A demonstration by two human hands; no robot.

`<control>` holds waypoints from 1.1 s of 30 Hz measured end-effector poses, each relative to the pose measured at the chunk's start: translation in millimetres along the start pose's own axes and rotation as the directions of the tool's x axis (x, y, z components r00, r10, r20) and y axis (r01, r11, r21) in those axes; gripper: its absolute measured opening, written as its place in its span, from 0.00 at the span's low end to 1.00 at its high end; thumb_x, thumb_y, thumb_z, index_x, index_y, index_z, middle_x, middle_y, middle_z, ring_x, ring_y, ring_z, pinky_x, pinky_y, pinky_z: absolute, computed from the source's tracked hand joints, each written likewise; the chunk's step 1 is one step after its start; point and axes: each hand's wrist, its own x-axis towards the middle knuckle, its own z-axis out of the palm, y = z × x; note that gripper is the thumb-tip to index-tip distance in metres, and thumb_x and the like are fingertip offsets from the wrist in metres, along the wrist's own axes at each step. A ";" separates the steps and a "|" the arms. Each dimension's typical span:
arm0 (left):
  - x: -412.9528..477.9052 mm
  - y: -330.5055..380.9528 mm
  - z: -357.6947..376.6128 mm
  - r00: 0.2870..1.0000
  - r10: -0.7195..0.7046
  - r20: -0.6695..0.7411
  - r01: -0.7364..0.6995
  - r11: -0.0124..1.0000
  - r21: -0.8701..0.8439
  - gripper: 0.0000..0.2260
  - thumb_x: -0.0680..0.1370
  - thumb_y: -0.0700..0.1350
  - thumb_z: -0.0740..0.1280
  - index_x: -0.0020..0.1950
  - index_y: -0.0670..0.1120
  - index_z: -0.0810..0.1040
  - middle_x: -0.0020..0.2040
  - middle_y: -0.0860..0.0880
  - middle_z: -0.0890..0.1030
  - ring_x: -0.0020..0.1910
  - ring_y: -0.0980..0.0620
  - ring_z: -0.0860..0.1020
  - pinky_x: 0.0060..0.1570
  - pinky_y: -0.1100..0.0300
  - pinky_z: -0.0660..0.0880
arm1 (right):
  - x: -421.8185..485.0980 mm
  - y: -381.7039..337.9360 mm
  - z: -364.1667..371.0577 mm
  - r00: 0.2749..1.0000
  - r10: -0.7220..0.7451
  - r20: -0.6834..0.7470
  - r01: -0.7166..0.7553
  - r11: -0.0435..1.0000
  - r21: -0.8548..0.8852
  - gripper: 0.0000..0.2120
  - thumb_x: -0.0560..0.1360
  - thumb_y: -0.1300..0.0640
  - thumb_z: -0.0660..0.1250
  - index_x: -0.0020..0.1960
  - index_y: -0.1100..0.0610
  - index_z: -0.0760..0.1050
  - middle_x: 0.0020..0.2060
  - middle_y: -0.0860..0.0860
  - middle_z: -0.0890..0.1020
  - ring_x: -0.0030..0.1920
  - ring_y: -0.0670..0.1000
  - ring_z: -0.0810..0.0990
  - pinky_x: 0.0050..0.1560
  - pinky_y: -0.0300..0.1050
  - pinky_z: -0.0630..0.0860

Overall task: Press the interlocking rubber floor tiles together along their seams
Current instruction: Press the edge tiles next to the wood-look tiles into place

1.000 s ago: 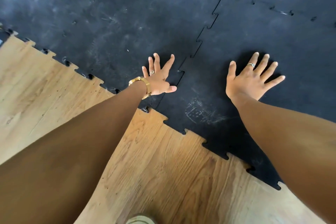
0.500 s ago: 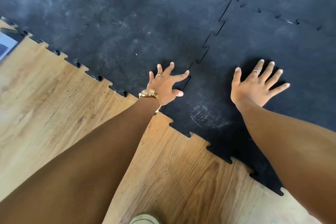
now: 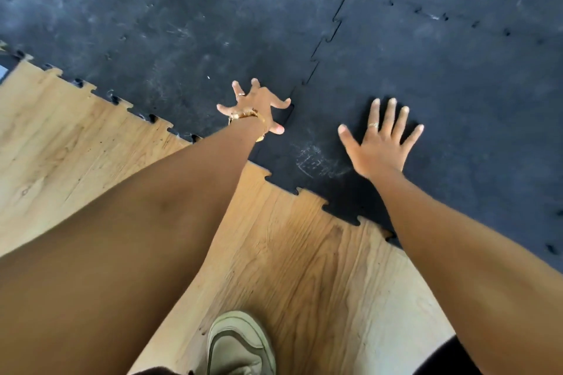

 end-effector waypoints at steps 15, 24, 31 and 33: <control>-63.8 1.0 83.7 0.974 0.165 0.154 -0.158 0.986 -0.060 0.44 0.77 0.67 0.56 0.75 0.49 0.28 0.72 0.39 0.23 0.70 0.41 0.23 0.69 0.45 0.28 | -79.1 25.9 -32.1 0.764 0.136 0.630 -0.262 0.959 0.111 0.69 0.65 0.32 0.72 0.64 0.52 0.11 0.57 0.52 0.10 0.61 0.62 0.11 0.62 0.72 0.24; -45.9 12.7 73.4 0.905 0.020 0.424 -0.055 0.996 0.071 0.49 0.74 0.72 0.53 0.54 0.54 0.09 0.56 0.42 0.10 0.53 0.43 0.13 0.68 0.39 0.29 | -73.5 19.8 -36.2 0.706 0.179 0.685 -0.322 0.943 0.085 0.70 0.66 0.35 0.73 0.60 0.50 0.08 0.57 0.51 0.09 0.57 0.60 0.08 0.58 0.69 0.20; -36.9 22.9 49.8 0.788 -0.109 0.606 0.003 0.985 0.173 0.50 0.73 0.73 0.52 0.51 0.50 0.08 0.50 0.38 0.09 0.63 0.34 0.18 0.69 0.35 0.33 | -70.4 12.5 -54.5 0.652 0.198 0.732 -0.382 0.920 0.090 0.70 0.65 0.36 0.75 0.67 0.50 0.12 0.62 0.52 0.12 0.61 0.61 0.11 0.61 0.70 0.21; -40.2 30.0 40.2 0.774 -0.144 0.617 0.039 0.983 0.180 0.50 0.74 0.72 0.53 0.56 0.48 0.11 0.60 0.34 0.14 0.68 0.32 0.22 0.69 0.35 0.34 | -67.4 9.5 -60.8 0.626 0.219 0.749 -0.407 0.910 0.074 0.71 0.64 0.36 0.75 0.67 0.51 0.13 0.63 0.52 0.12 0.62 0.62 0.12 0.63 0.72 0.24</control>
